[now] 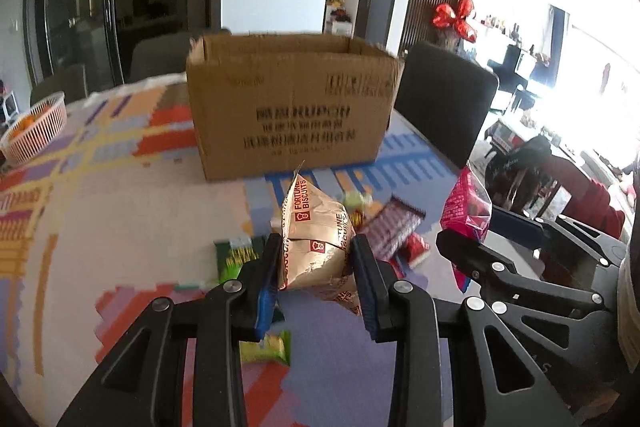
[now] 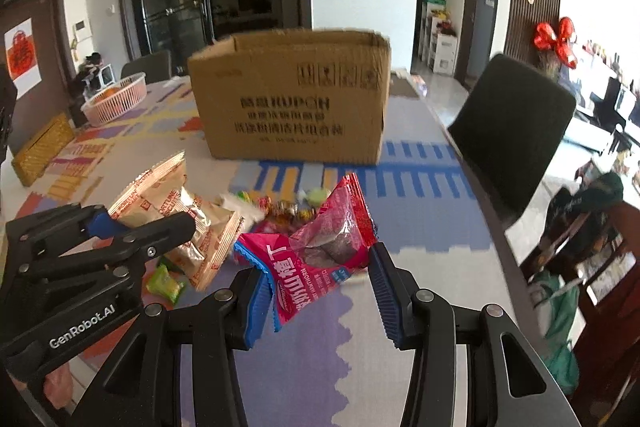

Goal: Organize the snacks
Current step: 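Carry both bags into the cardboard box and open both tools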

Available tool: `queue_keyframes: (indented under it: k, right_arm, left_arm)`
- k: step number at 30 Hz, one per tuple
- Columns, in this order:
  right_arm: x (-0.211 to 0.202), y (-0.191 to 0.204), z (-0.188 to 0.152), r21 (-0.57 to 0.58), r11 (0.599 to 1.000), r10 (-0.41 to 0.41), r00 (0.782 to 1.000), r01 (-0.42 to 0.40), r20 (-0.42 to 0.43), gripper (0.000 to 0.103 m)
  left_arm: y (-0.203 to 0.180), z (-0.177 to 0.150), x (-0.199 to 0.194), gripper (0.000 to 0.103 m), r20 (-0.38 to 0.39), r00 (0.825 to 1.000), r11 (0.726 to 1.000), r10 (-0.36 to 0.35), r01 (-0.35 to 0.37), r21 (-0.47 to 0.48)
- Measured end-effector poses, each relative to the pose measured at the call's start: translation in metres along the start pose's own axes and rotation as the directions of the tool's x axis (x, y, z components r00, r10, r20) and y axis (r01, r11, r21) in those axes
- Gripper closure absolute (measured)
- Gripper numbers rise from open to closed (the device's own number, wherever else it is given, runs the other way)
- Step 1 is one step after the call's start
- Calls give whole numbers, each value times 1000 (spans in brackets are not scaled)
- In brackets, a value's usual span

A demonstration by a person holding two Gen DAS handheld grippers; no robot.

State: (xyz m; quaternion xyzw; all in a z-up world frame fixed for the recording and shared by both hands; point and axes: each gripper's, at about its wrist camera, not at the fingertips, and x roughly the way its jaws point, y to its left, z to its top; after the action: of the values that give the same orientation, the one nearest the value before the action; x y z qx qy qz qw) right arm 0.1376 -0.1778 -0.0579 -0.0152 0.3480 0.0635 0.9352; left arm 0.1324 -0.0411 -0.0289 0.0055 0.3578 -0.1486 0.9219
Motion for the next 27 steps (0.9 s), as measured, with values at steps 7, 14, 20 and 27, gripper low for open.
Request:
queue_keyframes:
  k: [7, 14, 20, 27]
  right_arm:
    - [-11, 1, 33, -18, 1000, 10, 996, -8, 84, 56]
    - [1, 0, 71, -36, 999, 39, 995, -36, 94, 56]
    - [8, -2, 109, -31, 998, 56, 990, -52, 132, 56]
    - [23, -11, 149, -4, 997, 82, 987, -83, 136, 56]
  left_arm:
    - [8, 29, -10, 68, 67, 998, 1000, 20, -21, 10]
    - [16, 65, -13, 68, 124, 991, 998, 43, -47, 33]
    - [20, 99, -14, 68, 188, 979, 994, 74, -89, 68]
    - [24, 137, -9, 68, 227, 971, 990, 81, -104, 95]
